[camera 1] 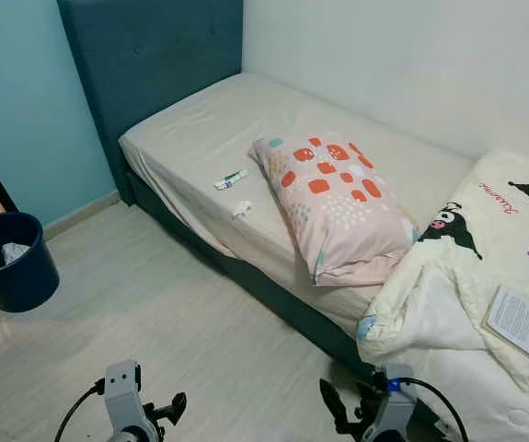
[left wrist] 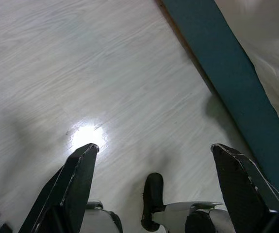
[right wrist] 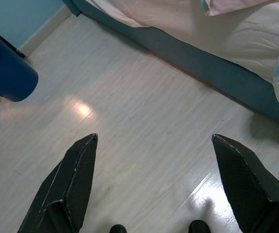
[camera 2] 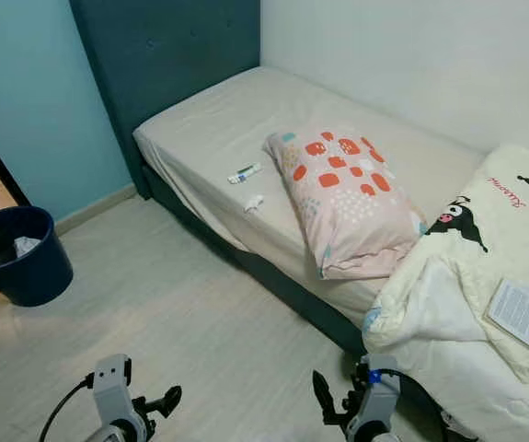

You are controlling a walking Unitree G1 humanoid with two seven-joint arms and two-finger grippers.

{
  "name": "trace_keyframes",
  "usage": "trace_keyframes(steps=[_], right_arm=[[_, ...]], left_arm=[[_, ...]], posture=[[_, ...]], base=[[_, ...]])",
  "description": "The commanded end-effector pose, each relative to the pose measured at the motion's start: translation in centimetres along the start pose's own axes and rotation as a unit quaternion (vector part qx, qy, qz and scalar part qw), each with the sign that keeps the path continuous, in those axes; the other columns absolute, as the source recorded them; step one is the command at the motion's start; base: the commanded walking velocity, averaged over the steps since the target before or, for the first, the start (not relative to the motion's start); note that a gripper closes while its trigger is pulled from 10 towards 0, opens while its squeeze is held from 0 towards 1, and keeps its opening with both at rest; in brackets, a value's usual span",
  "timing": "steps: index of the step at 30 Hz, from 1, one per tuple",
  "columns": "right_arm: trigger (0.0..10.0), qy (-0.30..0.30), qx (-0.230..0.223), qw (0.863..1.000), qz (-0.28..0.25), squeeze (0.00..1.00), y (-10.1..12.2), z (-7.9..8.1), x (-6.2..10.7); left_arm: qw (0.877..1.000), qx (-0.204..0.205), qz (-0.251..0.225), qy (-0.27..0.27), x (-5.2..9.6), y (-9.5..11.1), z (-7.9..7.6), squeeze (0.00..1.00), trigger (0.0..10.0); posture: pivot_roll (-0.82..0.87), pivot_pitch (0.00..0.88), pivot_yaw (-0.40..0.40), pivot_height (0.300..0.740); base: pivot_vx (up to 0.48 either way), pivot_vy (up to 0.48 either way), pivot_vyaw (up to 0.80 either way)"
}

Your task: Clean up the room

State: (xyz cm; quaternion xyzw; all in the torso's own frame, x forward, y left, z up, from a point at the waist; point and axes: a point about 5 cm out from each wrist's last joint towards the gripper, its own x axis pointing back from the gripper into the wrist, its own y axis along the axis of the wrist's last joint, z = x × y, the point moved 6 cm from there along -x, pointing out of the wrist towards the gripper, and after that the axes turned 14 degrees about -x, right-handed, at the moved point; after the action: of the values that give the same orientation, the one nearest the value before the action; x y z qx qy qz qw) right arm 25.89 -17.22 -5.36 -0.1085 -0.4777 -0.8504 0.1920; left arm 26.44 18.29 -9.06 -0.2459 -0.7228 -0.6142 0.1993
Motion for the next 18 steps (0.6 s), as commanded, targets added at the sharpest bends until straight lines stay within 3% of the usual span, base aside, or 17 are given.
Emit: trace_keyframes(steps=[1,4,12,15,18], right_arm=[[10.0,-0.002,-0.013,1.0,0.006,0.0,-0.6,0.0,0.3],[10.0,-0.006,-0.027,1.0,0.006,0.0,-0.8,0.2,0.3],[10.0,-0.011,-0.026,1.0,0.003,0.0,-0.5,0.0,0.4],[10.0,-0.012,-0.023,1.0,0.009,0.0,-0.6,-0.1,0.4],[10.0,-0.012,-0.022,1.0,0.012,0.0,-0.6,-0.1,0.4]], left_arm=[[1.0,0.0,0.015,-0.002,0.2,-0.7,0.3,0.0,10.0],[0.999,0.008,0.007,-0.034,0.2,-0.4,-0.2,0.0,10.0],[0.999,0.044,-0.005,-0.03,0.4,-0.2,0.4,0.0,10.0],[1.0,0.022,-0.014,0.001,0.6,0.0,1.4,0.0,10.0],[0.999,-0.003,-0.046,0.0,0.6,1.0,1.0,0.0,10.0]], posture=[[-0.09,0.113,-0.056,0.74],[-0.1,0.116,-0.049,0.74],[-0.1,0.122,-0.046,0.74],[-0.1,0.121,-0.047,0.74],[-0.11,0.126,-0.049,0.74]], base=[[0.0,0.0,0.0],[0.0,0.0,0.0],[0.0,0.0,0.0],[0.0,0.0,0.0],[0.0,0.0,-0.77]])
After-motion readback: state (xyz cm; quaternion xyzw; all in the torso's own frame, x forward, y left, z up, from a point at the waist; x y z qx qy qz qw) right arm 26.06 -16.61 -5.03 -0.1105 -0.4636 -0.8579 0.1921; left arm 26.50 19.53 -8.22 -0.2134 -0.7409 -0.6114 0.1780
